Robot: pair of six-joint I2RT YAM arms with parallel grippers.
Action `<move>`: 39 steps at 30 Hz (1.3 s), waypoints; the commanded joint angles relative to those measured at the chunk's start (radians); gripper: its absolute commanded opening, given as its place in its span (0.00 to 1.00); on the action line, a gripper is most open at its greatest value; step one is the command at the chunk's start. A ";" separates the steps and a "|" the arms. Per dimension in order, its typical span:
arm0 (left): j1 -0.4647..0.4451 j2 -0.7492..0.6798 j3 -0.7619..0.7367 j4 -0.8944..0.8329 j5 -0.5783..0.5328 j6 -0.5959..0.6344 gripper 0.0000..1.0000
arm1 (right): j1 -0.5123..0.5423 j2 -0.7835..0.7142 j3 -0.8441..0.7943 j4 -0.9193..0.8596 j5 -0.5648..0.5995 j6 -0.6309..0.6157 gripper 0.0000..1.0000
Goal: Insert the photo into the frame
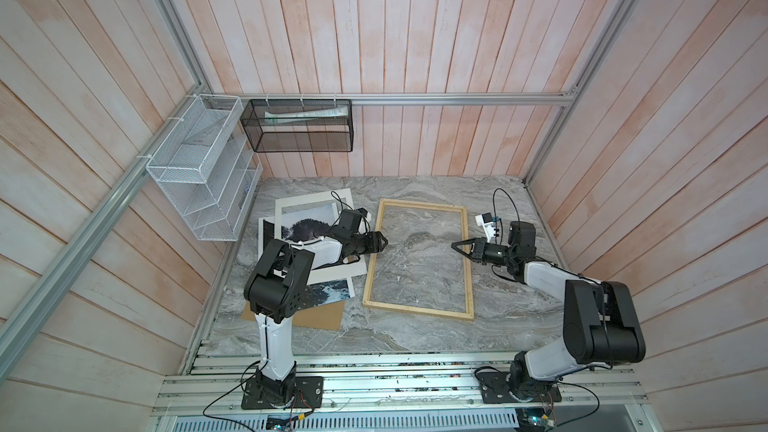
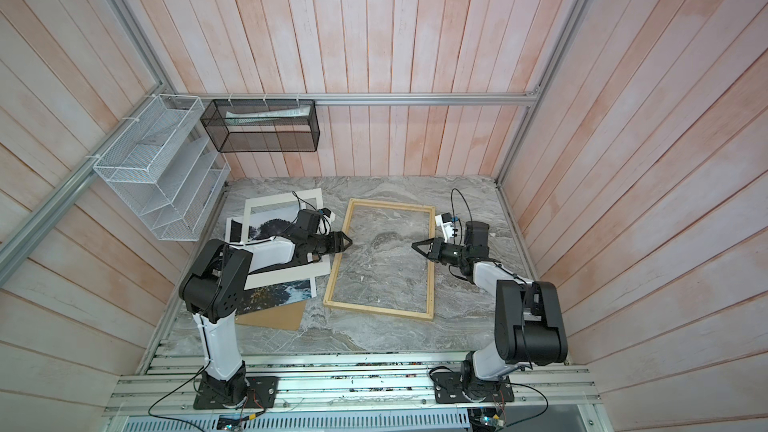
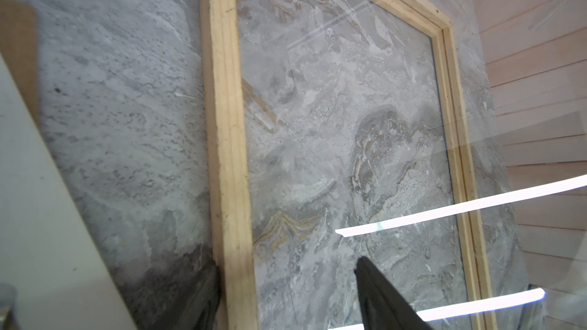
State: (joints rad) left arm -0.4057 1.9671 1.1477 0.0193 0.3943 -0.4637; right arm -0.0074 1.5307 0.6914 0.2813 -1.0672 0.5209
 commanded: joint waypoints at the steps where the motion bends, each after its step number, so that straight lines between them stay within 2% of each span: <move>1: -0.028 -0.006 -0.014 0.050 0.093 0.002 0.69 | 0.027 0.022 0.019 -0.039 -0.017 -0.052 0.01; 22: -0.028 -0.009 -0.016 0.051 0.096 -0.005 0.69 | 0.027 0.040 0.057 -0.145 0.052 -0.096 0.27; 32: -0.028 -0.020 -0.016 0.034 0.071 0.005 0.69 | 0.026 0.043 0.081 -0.232 0.146 -0.132 0.40; 39: -0.028 -0.033 -0.018 0.016 0.052 0.015 0.69 | 0.027 0.038 0.091 -0.268 0.209 -0.140 0.44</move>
State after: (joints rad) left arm -0.4229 1.9671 1.1431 0.0410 0.4400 -0.4633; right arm 0.0128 1.5616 0.7517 0.0433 -0.8967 0.4099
